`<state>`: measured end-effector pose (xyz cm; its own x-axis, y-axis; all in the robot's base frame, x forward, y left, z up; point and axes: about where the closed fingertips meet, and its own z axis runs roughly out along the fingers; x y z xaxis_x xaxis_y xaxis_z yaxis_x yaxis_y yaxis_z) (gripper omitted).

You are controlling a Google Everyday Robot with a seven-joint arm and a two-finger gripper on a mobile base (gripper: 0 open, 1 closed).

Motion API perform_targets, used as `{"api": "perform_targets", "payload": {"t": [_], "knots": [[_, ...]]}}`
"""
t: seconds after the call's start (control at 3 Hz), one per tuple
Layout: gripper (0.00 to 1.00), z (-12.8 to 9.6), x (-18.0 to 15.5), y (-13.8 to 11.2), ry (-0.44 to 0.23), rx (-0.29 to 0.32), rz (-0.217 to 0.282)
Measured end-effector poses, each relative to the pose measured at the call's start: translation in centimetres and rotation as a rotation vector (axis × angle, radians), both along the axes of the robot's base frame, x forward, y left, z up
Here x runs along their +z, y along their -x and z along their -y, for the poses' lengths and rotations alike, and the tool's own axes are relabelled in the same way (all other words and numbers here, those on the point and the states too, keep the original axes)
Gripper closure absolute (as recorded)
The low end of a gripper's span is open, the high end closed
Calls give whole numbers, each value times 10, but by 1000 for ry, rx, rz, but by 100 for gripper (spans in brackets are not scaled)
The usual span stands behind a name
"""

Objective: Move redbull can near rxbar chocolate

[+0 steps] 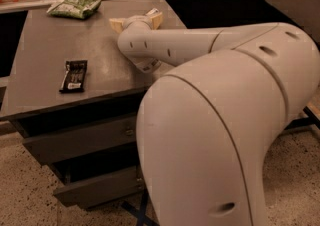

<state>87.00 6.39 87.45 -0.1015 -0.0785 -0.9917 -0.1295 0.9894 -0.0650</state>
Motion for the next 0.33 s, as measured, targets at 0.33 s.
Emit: {"api": "perform_targets", "payload": {"t": [0.33], "knots": [[0,0,0,0,0,1,0]]}}
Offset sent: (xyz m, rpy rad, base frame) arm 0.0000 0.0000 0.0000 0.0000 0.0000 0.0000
